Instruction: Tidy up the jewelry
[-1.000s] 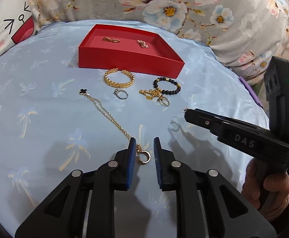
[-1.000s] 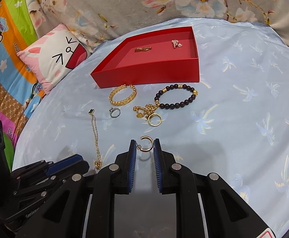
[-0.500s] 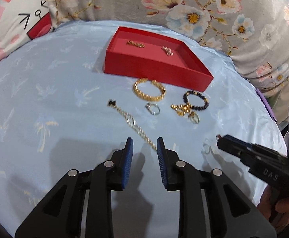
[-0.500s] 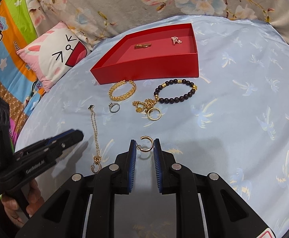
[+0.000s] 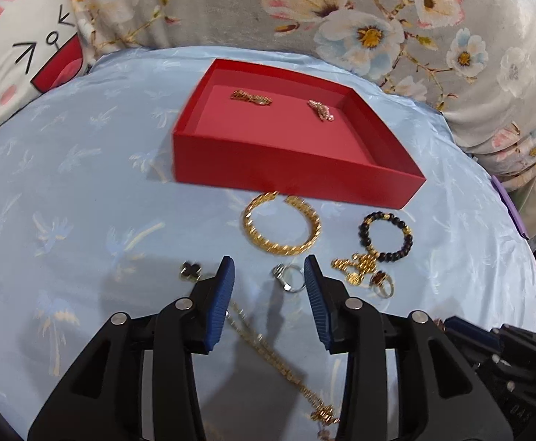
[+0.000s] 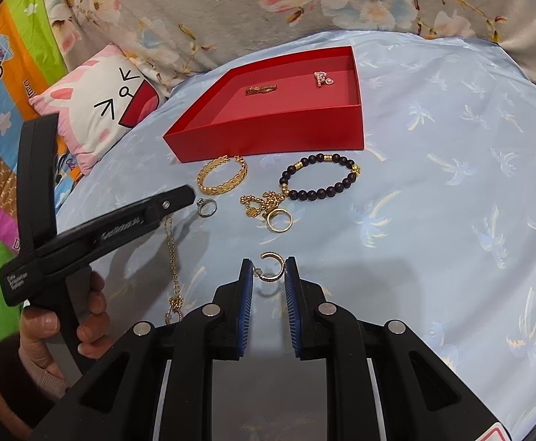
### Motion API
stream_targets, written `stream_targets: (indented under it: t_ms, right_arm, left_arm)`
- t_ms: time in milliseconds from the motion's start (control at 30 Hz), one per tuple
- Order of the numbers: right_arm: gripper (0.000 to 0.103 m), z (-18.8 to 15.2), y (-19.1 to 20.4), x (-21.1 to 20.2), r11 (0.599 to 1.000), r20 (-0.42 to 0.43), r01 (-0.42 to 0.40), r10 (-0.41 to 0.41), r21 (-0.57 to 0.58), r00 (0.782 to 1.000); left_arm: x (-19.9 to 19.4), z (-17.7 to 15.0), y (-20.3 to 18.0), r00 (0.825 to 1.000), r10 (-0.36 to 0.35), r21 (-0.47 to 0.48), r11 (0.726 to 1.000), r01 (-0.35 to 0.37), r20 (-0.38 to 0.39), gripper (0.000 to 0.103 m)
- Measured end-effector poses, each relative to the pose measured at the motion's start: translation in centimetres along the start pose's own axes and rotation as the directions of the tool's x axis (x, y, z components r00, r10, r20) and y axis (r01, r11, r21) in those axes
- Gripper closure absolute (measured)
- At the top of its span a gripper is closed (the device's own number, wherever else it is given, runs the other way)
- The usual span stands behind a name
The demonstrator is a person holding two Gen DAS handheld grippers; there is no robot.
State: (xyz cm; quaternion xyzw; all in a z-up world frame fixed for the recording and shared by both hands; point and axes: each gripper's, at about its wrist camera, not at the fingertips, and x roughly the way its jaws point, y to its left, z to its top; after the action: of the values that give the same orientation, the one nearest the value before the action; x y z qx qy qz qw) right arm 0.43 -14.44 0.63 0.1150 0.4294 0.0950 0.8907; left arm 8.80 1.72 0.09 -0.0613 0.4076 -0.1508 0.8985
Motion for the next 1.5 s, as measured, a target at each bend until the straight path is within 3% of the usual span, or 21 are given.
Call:
stream_targets:
  t_ms: [233,400,500,600,733,967,1200,1500]
  right_arm:
    - [0.087,0.2,-0.1,0.5,1.0,-0.006,-0.006,0.006,0.002,1.0]
    - [0.087,0.3,0.3,0.7,1.0,-0.008,-0.009,0.009,-0.005,1.0]
    - [0.087,0.3,0.4,0.7,1.0,-0.007,-0.007,0.007,-0.005,1.0]
    - [0.087,0.3,0.3,0.7,1.0,-0.007,-0.008,0.008,-0.004,1.0]
    - [0.087,0.2,0.4,0.6,1.0,-0.006,-0.006,0.006,-0.003,1.0]
    - [0.087,0.3,0.3,0.0,1.0,0.006,-0.003,0.003,0.001,1.0]
    - [0.087,0.3,0.9,-0.8,1.0,0.025,-0.011,0.011,-0.01,1.0]
    - [0.087,2.3,1.8,-2.9,0.999,0.084,-0.018,0.022,-0.045,0.996]
  left_arm:
    - [-1.0,-1.2,2.5,0.995,0.104,-0.056,0.993,-0.104,0.005,0.063]
    - [0.0,-0.5,2.4,0.995,0.1,-0.041,0.994,-0.1,0.001,0.064]
    - [0.7,0.0,2.3,0.996,0.084,-0.037,0.996,-0.084,-0.005,0.076]
    - [1.1,0.4,2.4,0.996,0.09,-0.035,0.995,-0.091,-0.015,0.098]
    - [1.0,0.5,2.4,0.996,0.087,-0.035,0.996,-0.088,-0.009,0.102]
    - [-3.5,2.2,1.2,0.996,0.005,-0.036,0.999,-0.001,0.09,0.103]
    - [-9.7,5.4,-1.9,0.971,-0.082,0.031,0.997,0.077,0.226,0.103]
    - [-13.7,8.7,-4.1,0.942,-0.142,0.064,0.99,0.129,0.304,0.103]
